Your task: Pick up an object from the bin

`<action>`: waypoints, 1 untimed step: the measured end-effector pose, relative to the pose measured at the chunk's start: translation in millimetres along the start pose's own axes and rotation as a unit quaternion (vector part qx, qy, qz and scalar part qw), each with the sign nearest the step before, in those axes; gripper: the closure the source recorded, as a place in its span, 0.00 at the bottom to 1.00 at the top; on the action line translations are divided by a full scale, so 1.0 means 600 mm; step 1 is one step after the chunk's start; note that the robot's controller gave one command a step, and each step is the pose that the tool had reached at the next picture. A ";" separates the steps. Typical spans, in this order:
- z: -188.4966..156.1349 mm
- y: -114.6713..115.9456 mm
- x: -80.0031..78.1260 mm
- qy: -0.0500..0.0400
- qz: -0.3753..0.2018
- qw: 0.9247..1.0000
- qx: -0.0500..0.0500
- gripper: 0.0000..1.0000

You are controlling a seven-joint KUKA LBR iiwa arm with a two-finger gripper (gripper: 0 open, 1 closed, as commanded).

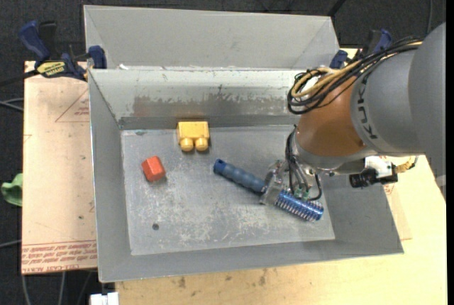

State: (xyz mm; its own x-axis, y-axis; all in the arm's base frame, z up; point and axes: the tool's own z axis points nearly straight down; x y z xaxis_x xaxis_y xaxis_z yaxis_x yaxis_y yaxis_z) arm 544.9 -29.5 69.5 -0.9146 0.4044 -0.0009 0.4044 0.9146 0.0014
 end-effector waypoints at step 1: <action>-0.094 0.002 -0.002 -0.002 -0.001 1.000 -0.001 1.00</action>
Offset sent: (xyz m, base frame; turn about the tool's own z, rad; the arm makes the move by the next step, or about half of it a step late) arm 0.0001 0.0001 0.0538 0.0000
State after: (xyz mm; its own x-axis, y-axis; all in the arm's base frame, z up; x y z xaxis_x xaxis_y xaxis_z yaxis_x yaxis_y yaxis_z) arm 546.5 -29.1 125.6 -0.9155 0.4022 -0.0050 0.4022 0.9155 0.0027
